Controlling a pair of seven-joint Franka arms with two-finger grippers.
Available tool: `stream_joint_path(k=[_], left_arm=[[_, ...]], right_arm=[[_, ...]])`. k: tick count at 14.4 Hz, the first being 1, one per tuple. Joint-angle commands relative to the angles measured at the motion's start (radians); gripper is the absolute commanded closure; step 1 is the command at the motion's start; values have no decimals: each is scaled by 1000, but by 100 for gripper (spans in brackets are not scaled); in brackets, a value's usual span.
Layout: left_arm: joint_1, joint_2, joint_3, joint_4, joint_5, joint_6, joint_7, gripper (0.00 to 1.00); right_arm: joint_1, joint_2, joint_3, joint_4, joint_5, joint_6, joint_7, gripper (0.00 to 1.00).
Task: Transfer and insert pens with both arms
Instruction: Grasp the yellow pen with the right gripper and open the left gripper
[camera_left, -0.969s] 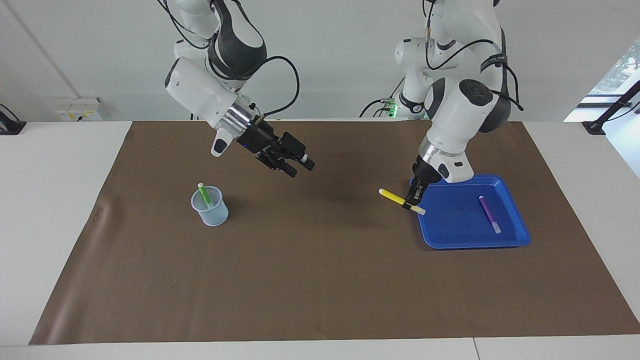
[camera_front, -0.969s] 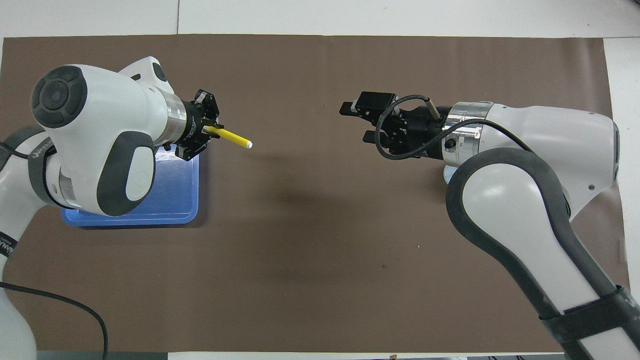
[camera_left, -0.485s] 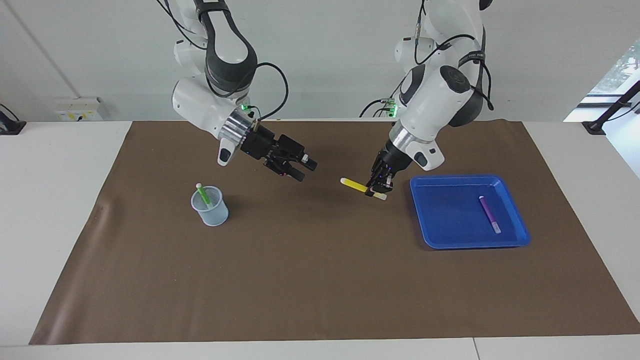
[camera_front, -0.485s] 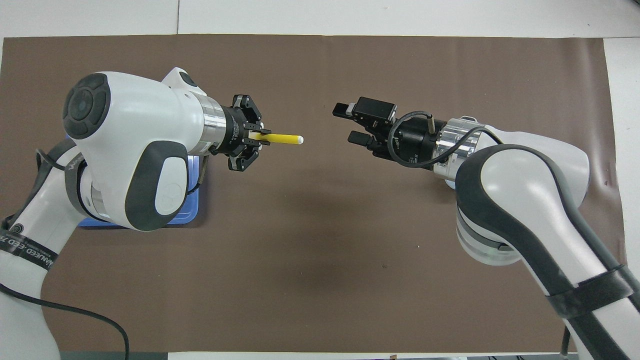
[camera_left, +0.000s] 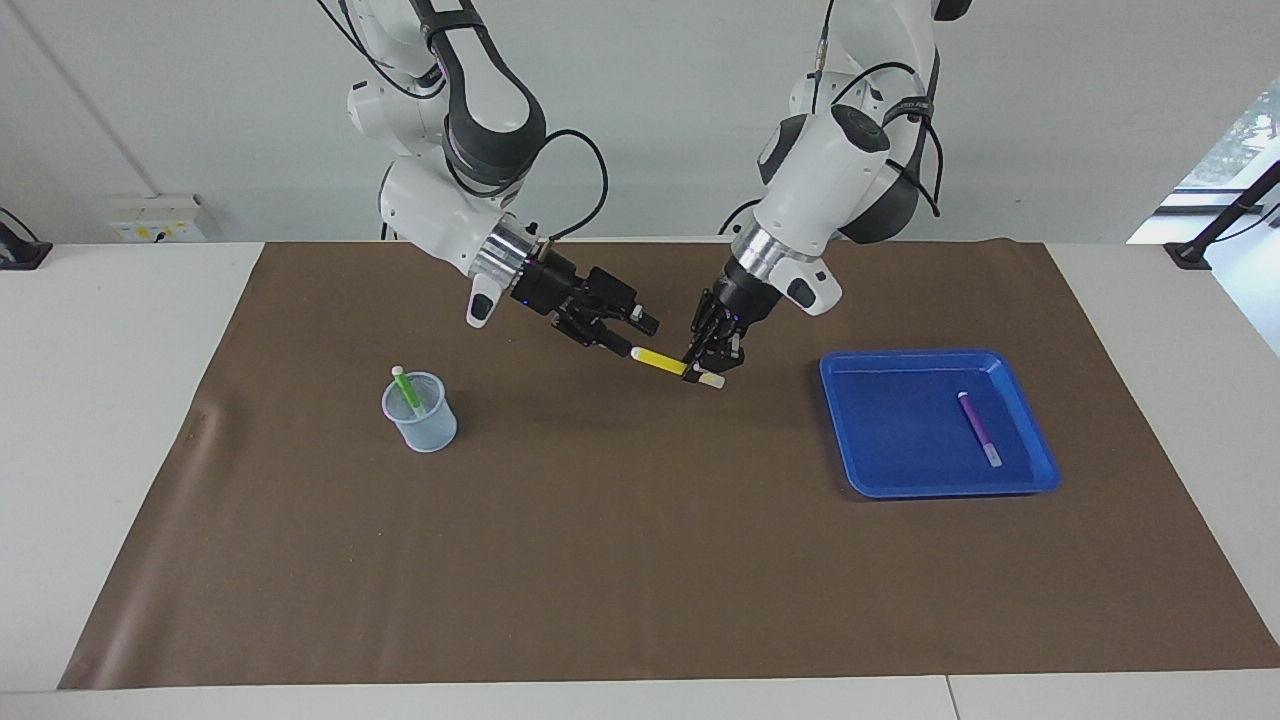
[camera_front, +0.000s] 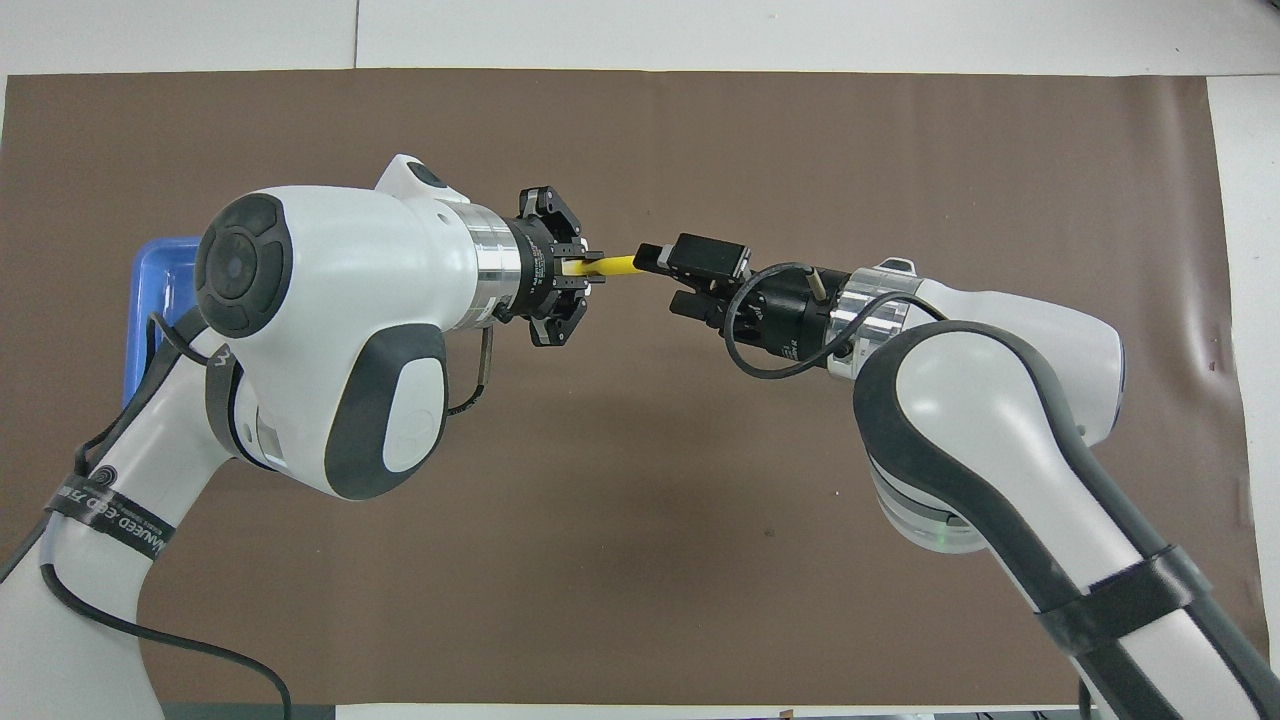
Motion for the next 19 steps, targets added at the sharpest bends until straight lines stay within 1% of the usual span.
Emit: stream_joint_path(k=[1, 4, 5, 7, 8, 11, 12, 13, 14, 18, 19], left_arm=[[-20, -15, 7, -12, -21, 11, -12, 100], [-29, -19, 7, -18, -21, 4, -12, 100], [-34, -22, 7, -20, -21, 2, -12, 100], [-42, -27, 7, -28, -21, 1, -11, 100], [-42, -27, 7, -28, -21, -1, -11, 100], [-42, -28, 7, -35, -21, -2, -9, 100], [-43, -34, 7, -45, -21, -2, -8, 100], [-43, -41, 7, -52, -21, -2, -6, 100], [-43, -42, 7, -57, -21, -2, -3, 100], [-42, -51, 8, -57, -21, -2, 5, 100], [-38, -51, 7, -57, -21, -1, 6, 95]], right_arm=[[-15, -3, 0, -4, -13, 5, -23, 19], [-10, 6, 0, 8, -15, 14, -18, 36], [-12, 6, 0, 11, -15, 14, -17, 39], [-19, 14, 0, 22, -15, 13, -3, 39], [-19, 14, 0, 23, -15, 14, -3, 43], [-18, 14, 0, 22, -15, 14, -3, 51], [-19, 14, 0, 22, -15, 14, -3, 61], [-19, 14, 0, 22, -13, 14, -2, 79], [-21, 14, 0, 22, -13, 13, 8, 99], [-21, 14, 0, 22, -15, 13, 35, 100], [-21, 14, 0, 22, -15, 13, 35, 100]])
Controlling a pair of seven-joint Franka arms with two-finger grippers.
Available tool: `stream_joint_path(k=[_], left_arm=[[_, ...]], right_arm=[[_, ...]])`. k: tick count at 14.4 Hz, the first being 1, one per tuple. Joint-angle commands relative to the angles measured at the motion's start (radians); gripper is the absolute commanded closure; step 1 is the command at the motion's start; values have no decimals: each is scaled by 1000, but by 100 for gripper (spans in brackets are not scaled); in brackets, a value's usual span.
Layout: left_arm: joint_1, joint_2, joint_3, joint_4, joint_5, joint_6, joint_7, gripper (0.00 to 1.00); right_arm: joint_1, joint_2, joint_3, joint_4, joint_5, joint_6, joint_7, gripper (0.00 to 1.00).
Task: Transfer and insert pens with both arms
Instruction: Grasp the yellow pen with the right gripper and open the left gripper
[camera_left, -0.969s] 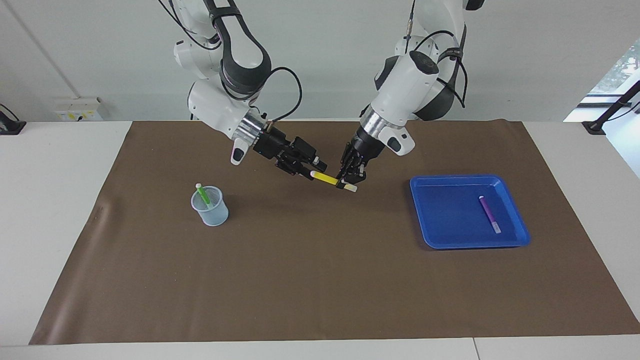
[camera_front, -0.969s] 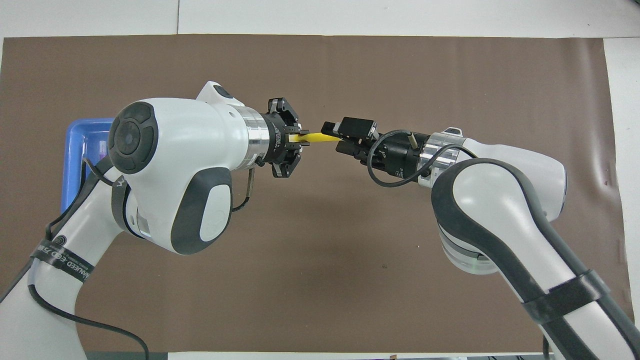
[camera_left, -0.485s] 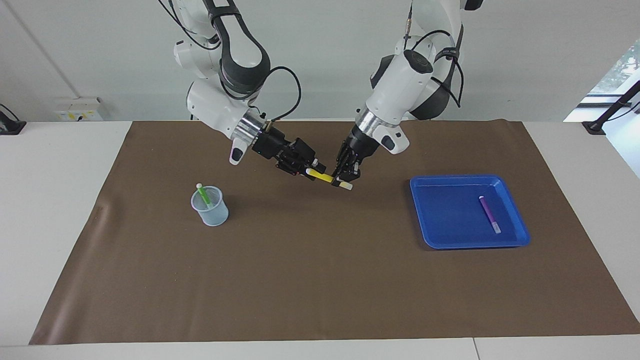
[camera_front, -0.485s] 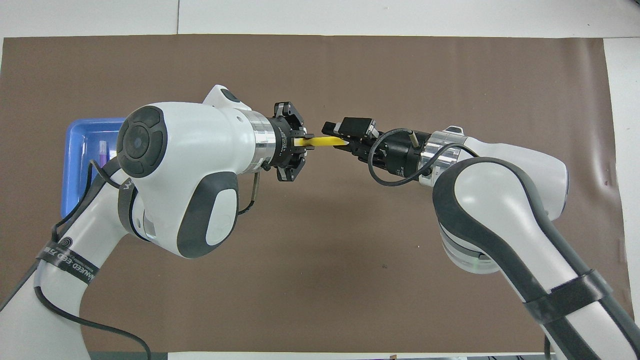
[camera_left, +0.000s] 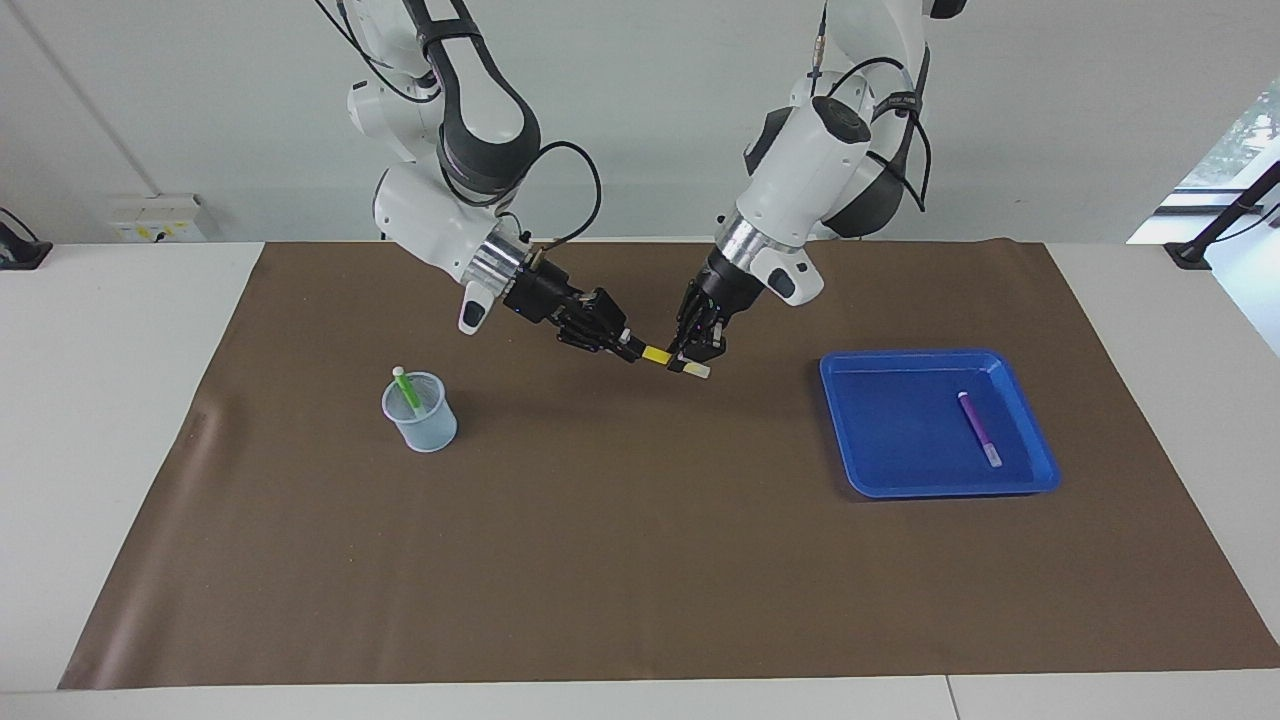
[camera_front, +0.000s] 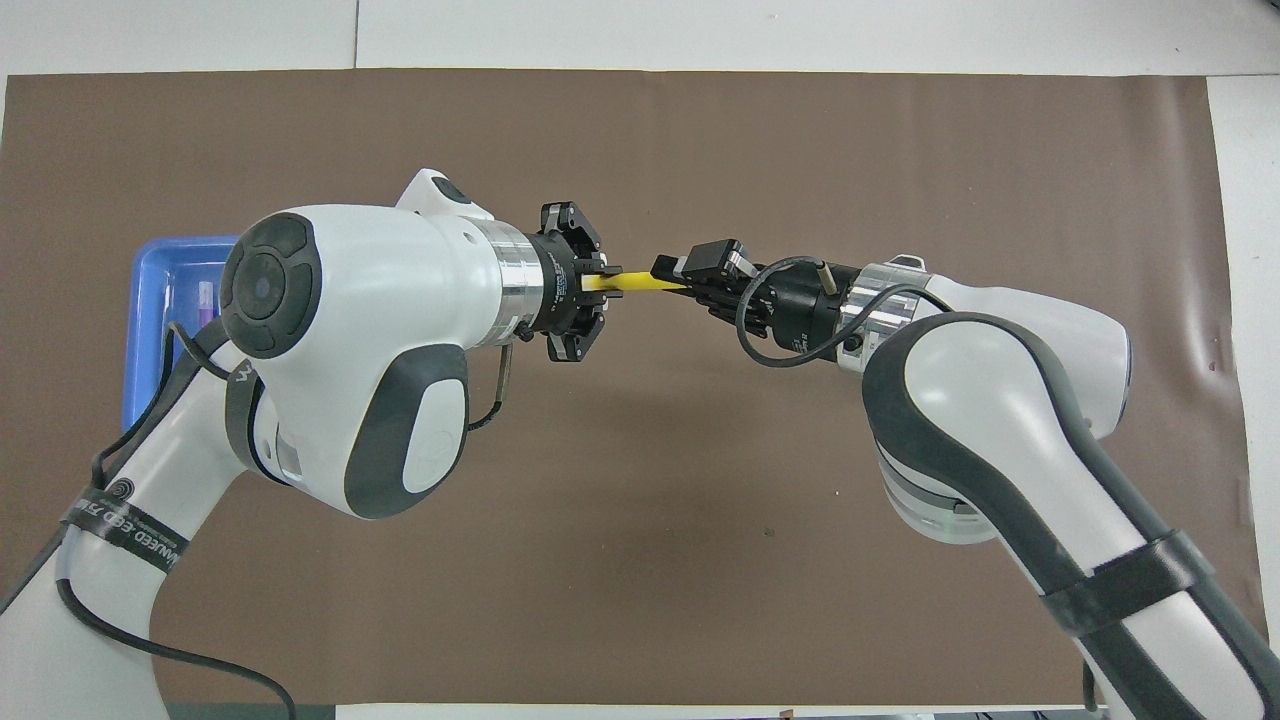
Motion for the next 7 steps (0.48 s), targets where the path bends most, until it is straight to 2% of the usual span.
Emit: stream_joint_path(k=[1, 2, 3, 5, 7], left_arm=[[-6, -43, 3, -42, -20, -1, 12, 46], [-6, -49, 5, -42, -14, -3, 9, 14], [-3, -58, 6, -44, -9, -6, 9, 0], [12, -63, 20, -45, 9, -30, 60, 0], [63, -71, 19, -47, 12, -84, 206, 0]], right_arm=[[-10, 4, 8, 20, -9, 10, 34, 100], [-10, 4, 8, 20, -9, 10, 35, 100], [-10, 4, 8, 20, -8, 10, 35, 100], [-10, 4, 5, 22, -41, 9, 38, 100], [-42, 1, 2, 35, -205, -32, 51, 100]])
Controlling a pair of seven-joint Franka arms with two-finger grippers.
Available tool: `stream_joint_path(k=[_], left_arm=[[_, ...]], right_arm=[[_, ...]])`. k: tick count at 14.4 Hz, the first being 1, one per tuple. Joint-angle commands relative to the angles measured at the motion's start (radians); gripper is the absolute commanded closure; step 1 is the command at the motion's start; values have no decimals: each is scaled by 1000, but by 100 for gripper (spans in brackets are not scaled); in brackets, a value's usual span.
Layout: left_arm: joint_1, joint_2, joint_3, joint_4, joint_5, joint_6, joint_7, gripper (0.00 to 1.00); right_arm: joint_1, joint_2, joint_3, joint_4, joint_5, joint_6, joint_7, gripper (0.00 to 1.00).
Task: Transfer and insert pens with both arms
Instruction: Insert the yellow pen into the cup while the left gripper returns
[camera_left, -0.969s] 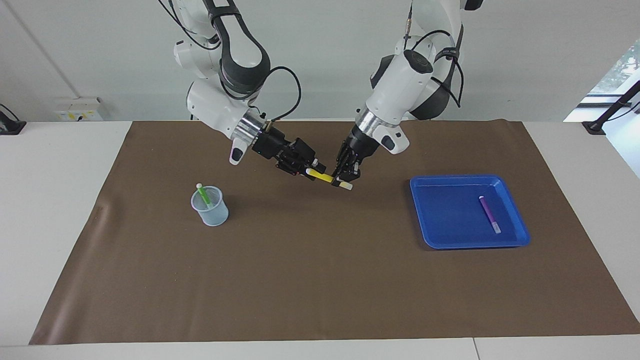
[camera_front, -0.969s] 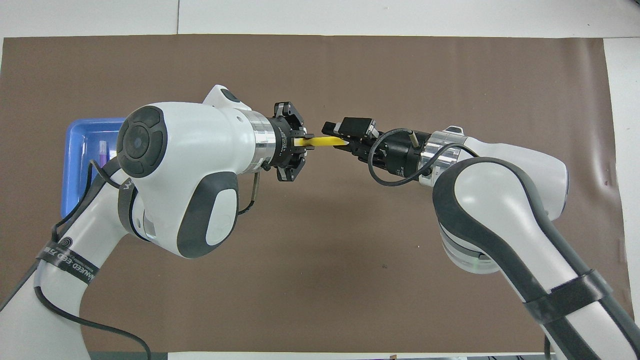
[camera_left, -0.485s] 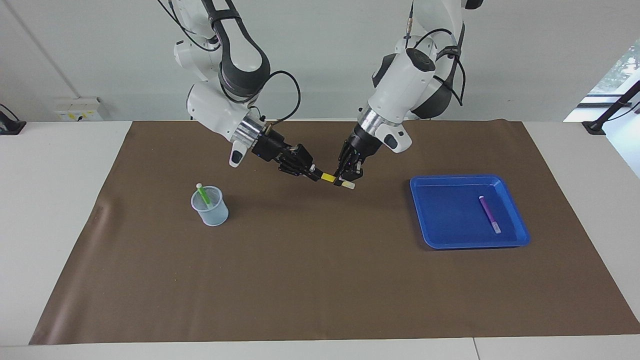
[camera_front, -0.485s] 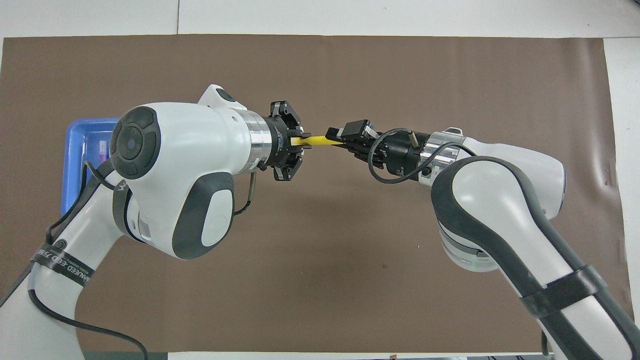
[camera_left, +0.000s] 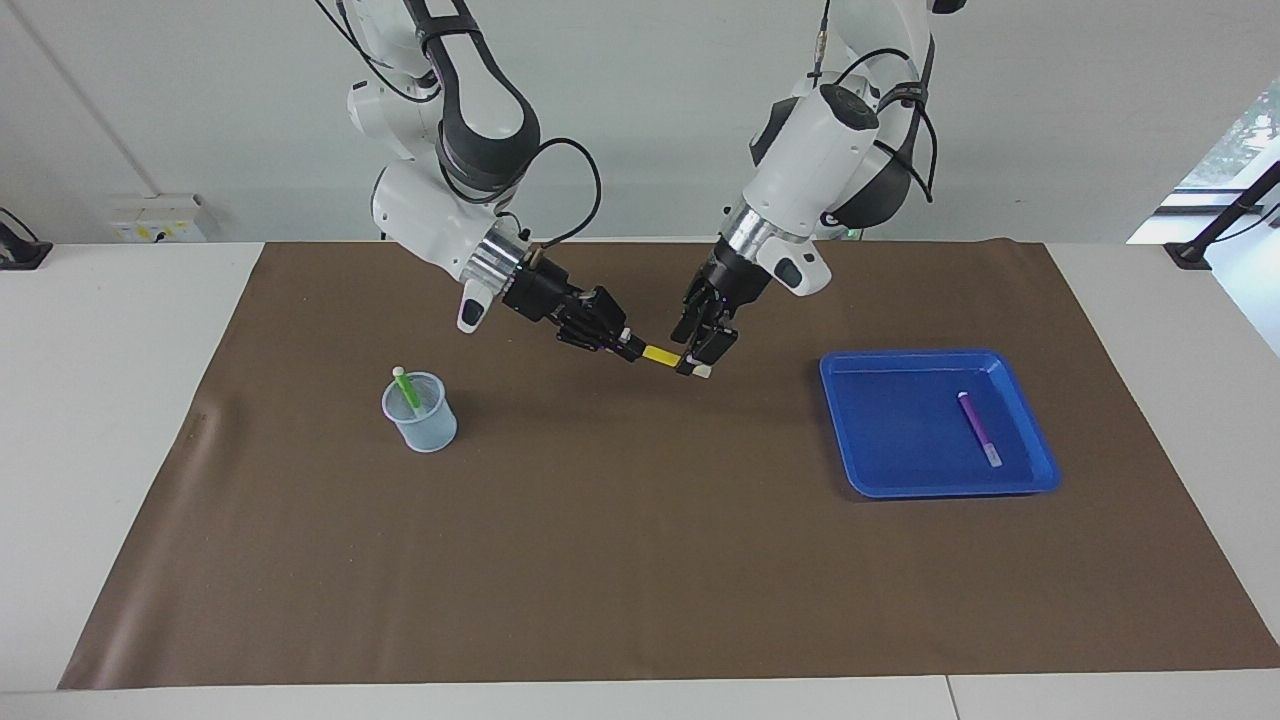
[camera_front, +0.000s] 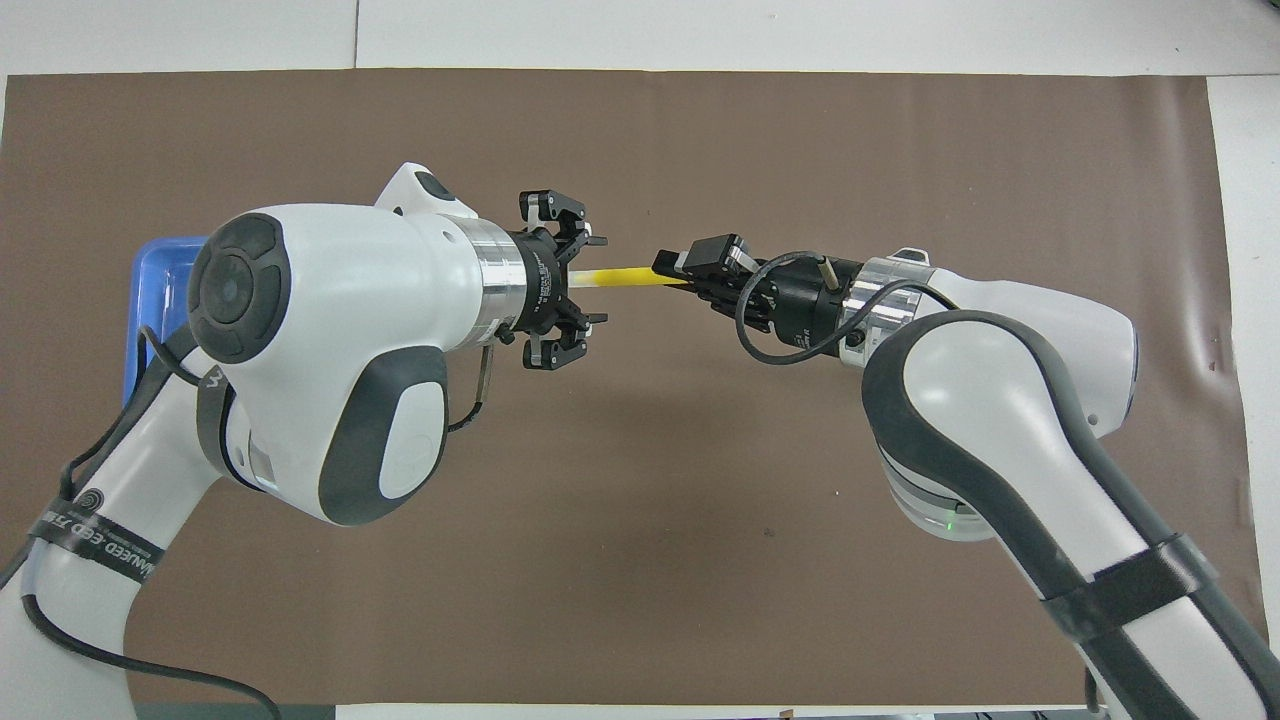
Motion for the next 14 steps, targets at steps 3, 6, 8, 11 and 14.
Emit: stream_joint_path(k=[3, 6, 8, 11, 14], left_arm=[[134, -50, 6, -52, 10, -120, 387, 0], [227, -59, 5, -94, 57, -110, 802, 0], [278, -69, 6, -126, 64, -108, 1119, 0], [364, -82, 6, -184, 116, -113, 1466, 0], [442, -58, 5, -204, 203, -110, 1755, 0]], right_arm=[[-145, 6, 3, 129, -472, -262, 121, 100], [-234, 21, 3, 276, -847, -521, 136, 100], [-263, 16, 3, 290, -1071, -590, 96, 100], [-286, 7, 0, 278, -1276, -609, -22, 100], [-292, -10, 2, 226, -1367, -600, -36, 100]])
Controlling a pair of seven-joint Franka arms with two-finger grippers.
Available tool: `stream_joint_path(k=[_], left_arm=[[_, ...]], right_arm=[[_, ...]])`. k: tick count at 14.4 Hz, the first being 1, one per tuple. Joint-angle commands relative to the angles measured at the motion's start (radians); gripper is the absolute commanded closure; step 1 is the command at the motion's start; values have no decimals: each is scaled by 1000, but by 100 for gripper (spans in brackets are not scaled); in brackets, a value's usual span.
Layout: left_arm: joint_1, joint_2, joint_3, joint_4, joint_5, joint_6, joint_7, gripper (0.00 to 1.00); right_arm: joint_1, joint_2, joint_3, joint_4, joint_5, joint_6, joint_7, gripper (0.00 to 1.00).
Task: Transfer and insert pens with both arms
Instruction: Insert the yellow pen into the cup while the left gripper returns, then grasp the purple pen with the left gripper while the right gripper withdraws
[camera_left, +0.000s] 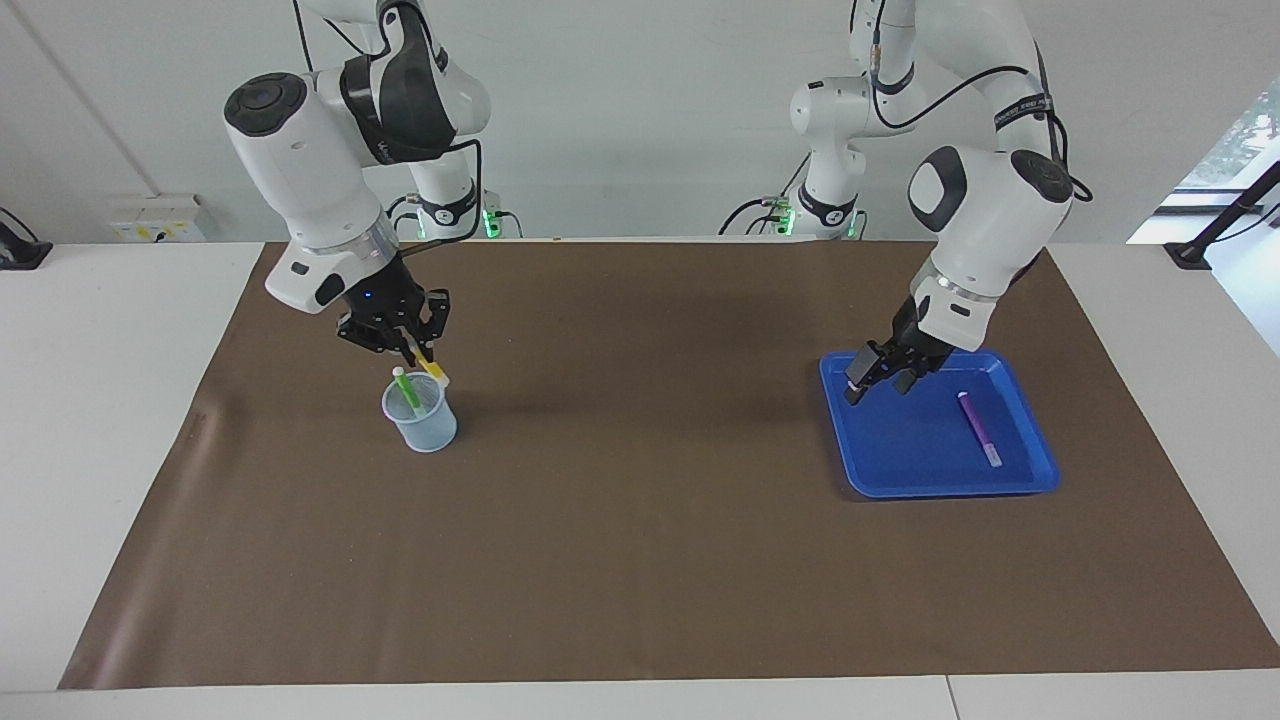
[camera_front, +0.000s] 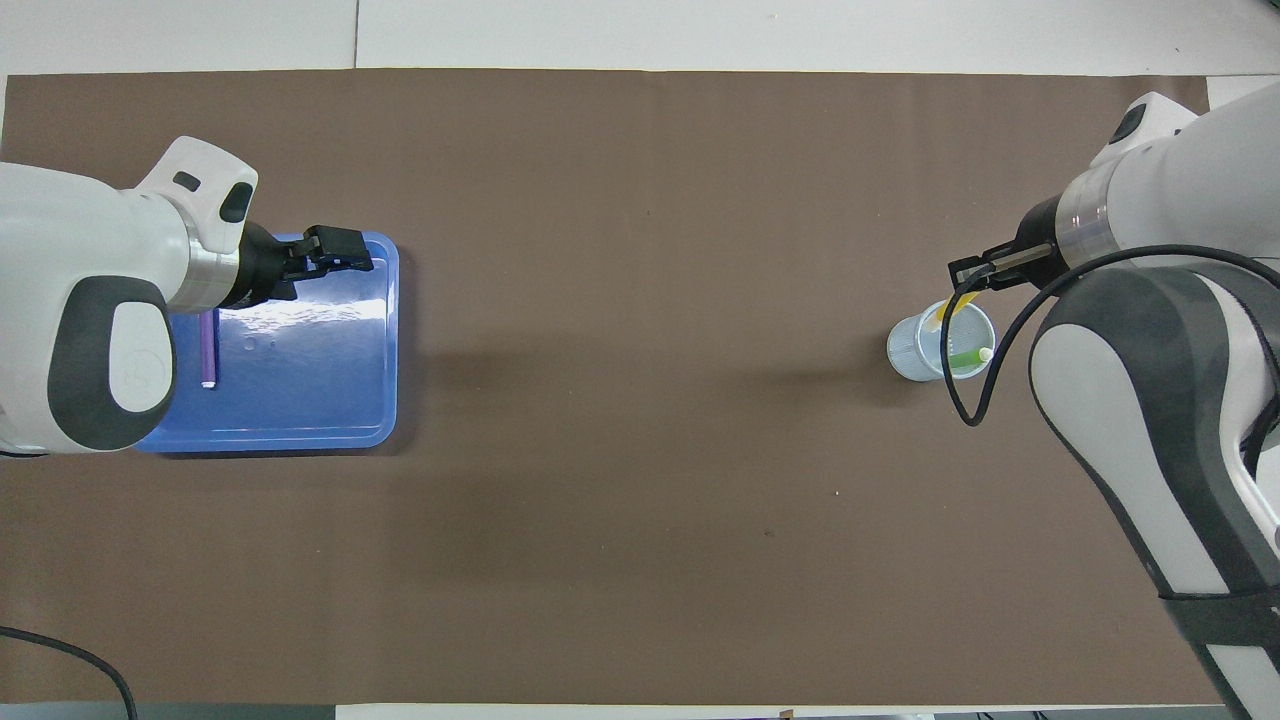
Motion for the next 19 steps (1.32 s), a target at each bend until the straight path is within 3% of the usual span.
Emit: stream_joint_path(k=[1, 5, 8, 11, 14, 15, 16, 17, 18, 19], left_arm=[[73, 3, -9, -41, 82, -5, 224, 0], [207, 63, -9, -41, 136, 33, 478, 0], [242, 138, -7, -32, 156, 96, 523, 0], [268, 223, -7, -8, 193, 136, 523, 0], [291, 246, -7, -14, 193, 144, 520, 1], [295, 244, -7, -21, 193, 146, 519, 9], [295, 244, -7, -24, 193, 143, 510, 33], [295, 244, -7, -24, 193, 143, 485, 86], [296, 244, -7, -24, 193, 147, 441, 100], [295, 246, -9, -23, 193, 150, 427, 100]], right_arm=[[-22, -17, 13, -57, -56, 21, -32, 100], [-35, -46, 13, -191, -56, 161, -30, 100], [-35, -49, 13, -252, -54, 229, -22, 100], [-33, -51, 14, -252, -53, 226, -22, 47], [-35, -46, 14, -222, -53, 204, -25, 19], [-33, -46, 14, -202, -51, 178, -25, 18], [-30, -46, 14, -181, -45, 151, -25, 18], [-27, -46, 16, -151, -40, 120, -27, 18], [-26, -43, 17, -119, -36, 89, -28, 18], [-26, -41, 20, -90, -1, 63, -31, 18]])
